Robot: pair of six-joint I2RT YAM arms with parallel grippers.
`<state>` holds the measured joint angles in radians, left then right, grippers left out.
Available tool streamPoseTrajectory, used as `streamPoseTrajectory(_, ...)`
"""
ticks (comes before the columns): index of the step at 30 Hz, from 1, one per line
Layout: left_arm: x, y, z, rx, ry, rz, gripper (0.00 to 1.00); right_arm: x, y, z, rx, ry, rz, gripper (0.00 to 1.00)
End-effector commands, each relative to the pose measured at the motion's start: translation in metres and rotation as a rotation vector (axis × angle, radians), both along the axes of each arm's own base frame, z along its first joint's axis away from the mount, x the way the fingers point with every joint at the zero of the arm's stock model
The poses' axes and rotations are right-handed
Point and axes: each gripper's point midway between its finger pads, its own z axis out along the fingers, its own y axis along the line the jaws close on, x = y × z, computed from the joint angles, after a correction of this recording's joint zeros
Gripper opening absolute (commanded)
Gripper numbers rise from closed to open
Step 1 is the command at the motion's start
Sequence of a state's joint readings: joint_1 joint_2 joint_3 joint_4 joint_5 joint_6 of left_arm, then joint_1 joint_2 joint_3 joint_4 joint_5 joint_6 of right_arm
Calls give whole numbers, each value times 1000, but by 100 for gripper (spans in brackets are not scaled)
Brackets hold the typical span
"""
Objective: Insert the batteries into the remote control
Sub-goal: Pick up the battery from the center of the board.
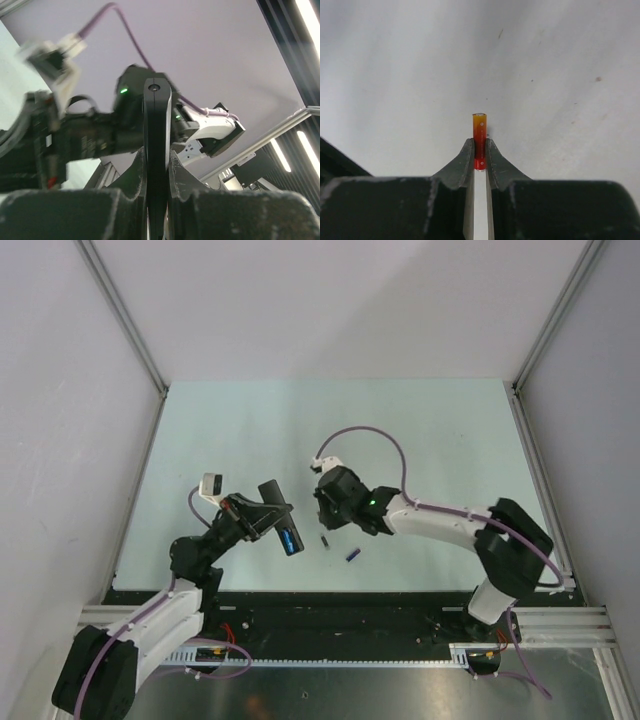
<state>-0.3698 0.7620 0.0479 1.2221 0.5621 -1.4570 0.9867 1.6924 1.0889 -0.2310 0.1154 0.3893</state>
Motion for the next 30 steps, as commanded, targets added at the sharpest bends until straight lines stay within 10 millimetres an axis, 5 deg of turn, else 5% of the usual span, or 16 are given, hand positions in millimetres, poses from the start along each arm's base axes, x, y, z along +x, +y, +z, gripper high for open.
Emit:
streamPoseTrajectory(1, -3, 3, -36, 46, 46, 15, 0, 17, -14, 58, 94, -74, -77, 0)
streamPoseTrajectory(5, -1, 2, -42, 57, 65, 15, 0, 40, -53, 46, 0, -80, -176, 0)
streamPoseTrajectory(9, 3, 1, -48, 66, 91, 24, 0, 46, -81, 12, -111, -34, -224, 0)
streamPoseTrajectory(20, 7, 0, -55, 77, 120, 25, 0, 48, -94, -51, -254, 47, -249, 0)
streamPoseTrajectory(25, 8, 1, -60, 77, 142, 31, 0, 46, -97, -57, -280, 52, -259, 0)
streamPoseTrajectory(30, 8, -1, -61, 85, 151, 21, 0, 43, -100, -56, -287, 64, -260, 21)
